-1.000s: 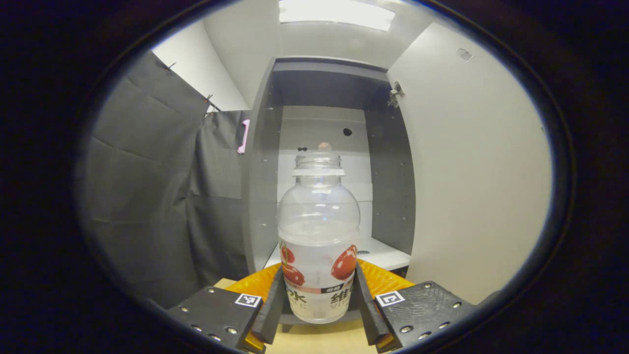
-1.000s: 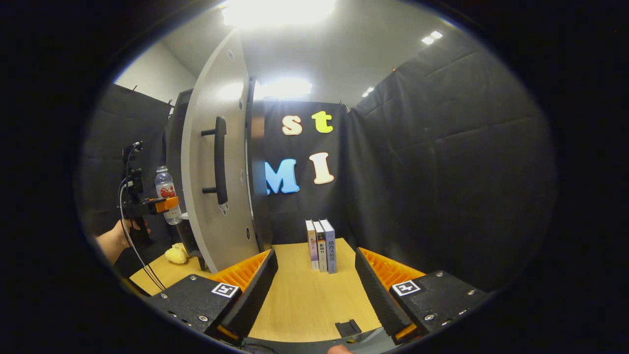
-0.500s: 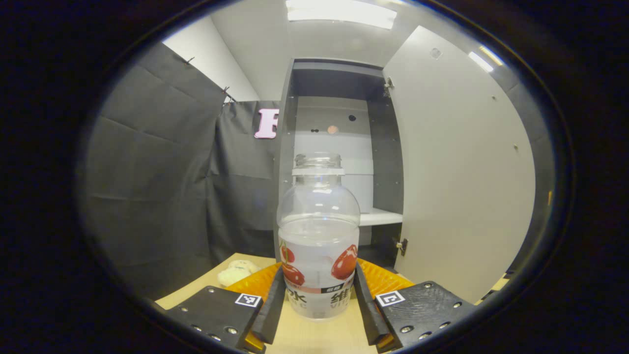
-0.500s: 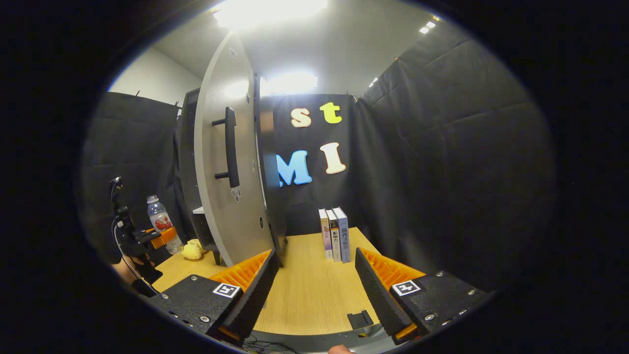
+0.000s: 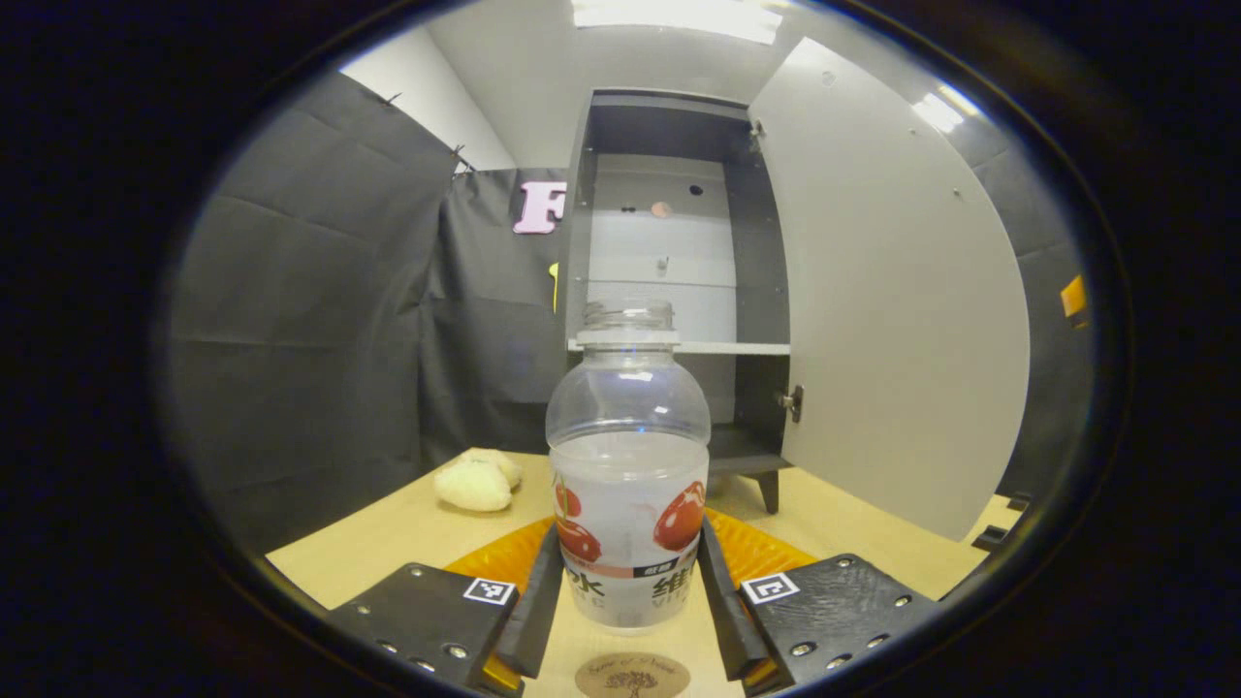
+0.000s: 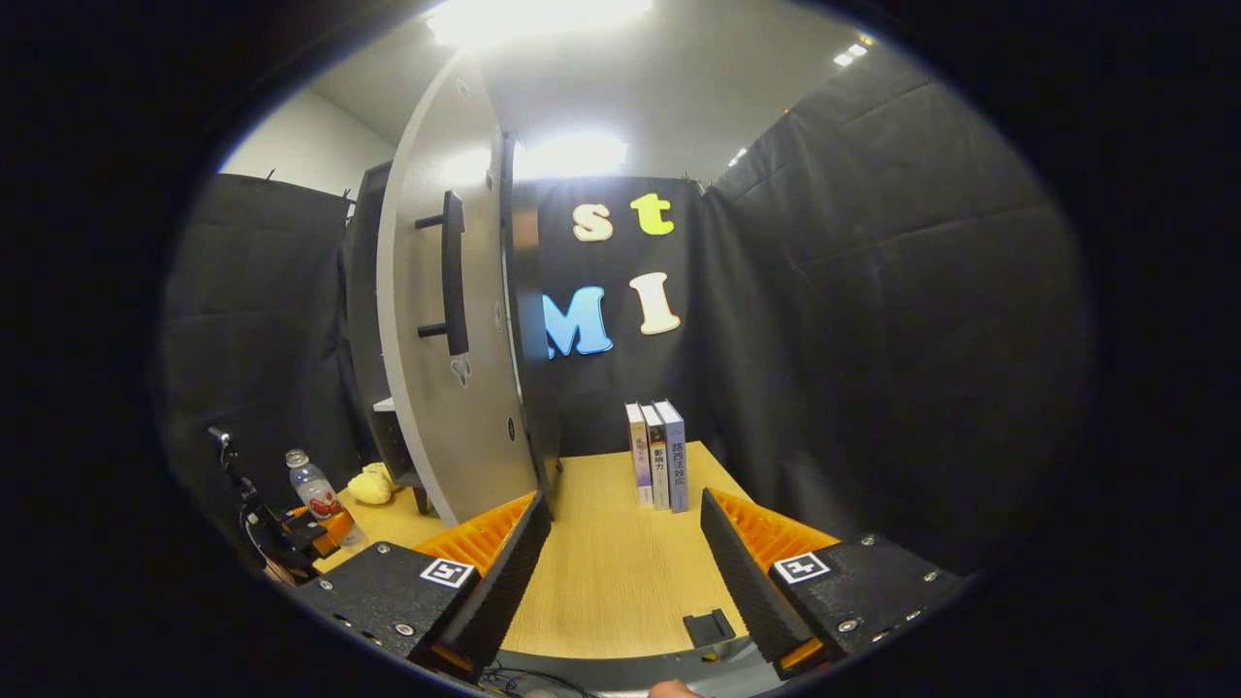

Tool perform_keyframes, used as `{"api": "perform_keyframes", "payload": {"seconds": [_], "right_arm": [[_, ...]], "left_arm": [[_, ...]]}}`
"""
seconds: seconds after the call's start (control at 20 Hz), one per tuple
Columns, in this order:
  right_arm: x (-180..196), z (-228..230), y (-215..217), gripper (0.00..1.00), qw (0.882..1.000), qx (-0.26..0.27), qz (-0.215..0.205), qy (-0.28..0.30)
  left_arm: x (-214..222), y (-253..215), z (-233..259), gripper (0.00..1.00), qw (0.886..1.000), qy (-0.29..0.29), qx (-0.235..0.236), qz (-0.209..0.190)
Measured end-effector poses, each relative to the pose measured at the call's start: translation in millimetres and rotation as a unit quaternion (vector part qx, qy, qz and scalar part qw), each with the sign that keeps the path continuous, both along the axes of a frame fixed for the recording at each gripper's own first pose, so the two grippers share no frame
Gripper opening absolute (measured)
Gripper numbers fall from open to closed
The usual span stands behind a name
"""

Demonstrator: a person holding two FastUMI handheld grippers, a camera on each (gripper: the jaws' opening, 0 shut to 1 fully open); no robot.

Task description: Open the cabinet door with the right hand, grasp the bottle in the cabinet with the left hand and place it on the coaster, then close the cabinet door with the right hand.

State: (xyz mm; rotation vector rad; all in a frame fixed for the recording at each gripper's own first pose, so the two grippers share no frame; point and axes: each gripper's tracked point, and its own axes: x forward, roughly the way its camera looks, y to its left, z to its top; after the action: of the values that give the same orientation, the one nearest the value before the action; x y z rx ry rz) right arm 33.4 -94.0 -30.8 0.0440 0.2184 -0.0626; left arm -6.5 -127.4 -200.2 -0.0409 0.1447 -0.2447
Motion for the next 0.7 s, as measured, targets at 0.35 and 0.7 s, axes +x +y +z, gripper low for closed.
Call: {"api": "perform_keyframes", "payload": {"seconds": [0.35,0.7], "right_arm": [[3.2,-13.6,-0.3,0.96,1.000,-0.019,0.000,0.019],[9.1,-22.6,3.0,0.96,0.999,-0.040,0.013,0.029]], "left_arm": [[-30.1,5.0,-77.6,0.63,0.999,0.044,0.007,0.016],[-46.0,2.6,-111.5,0.69,0.997,0.069,0.008,0.024]]}}
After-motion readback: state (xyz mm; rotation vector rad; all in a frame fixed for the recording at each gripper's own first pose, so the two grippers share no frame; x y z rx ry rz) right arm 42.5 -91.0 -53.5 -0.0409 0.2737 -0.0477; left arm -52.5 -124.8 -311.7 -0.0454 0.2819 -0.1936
